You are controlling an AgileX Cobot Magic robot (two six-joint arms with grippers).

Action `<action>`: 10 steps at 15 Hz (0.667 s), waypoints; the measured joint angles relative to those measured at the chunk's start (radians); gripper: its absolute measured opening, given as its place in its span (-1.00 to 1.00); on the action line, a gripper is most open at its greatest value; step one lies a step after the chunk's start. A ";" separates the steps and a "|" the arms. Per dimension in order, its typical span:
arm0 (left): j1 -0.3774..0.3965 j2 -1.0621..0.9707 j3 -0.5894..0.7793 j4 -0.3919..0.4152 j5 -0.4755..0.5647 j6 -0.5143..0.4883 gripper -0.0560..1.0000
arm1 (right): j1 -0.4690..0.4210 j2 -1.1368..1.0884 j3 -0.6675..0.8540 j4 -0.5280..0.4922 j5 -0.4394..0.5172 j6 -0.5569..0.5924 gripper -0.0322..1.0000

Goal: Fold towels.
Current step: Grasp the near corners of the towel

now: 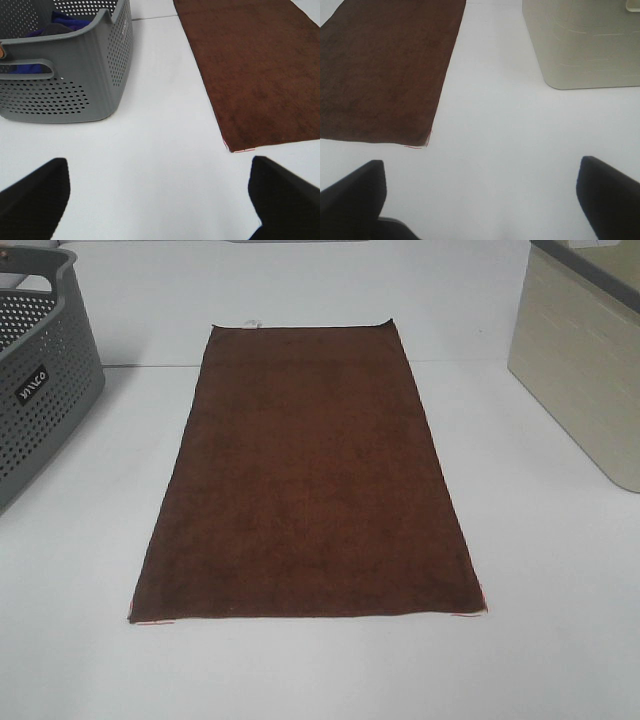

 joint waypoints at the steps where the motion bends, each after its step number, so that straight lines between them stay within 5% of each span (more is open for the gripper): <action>1: 0.000 0.000 0.000 0.000 0.000 0.000 0.84 | 0.000 0.000 0.000 0.000 0.000 0.000 0.95; 10: 0.000 0.000 0.000 0.000 0.000 0.000 0.84 | 0.000 0.000 0.000 0.000 0.000 0.000 0.95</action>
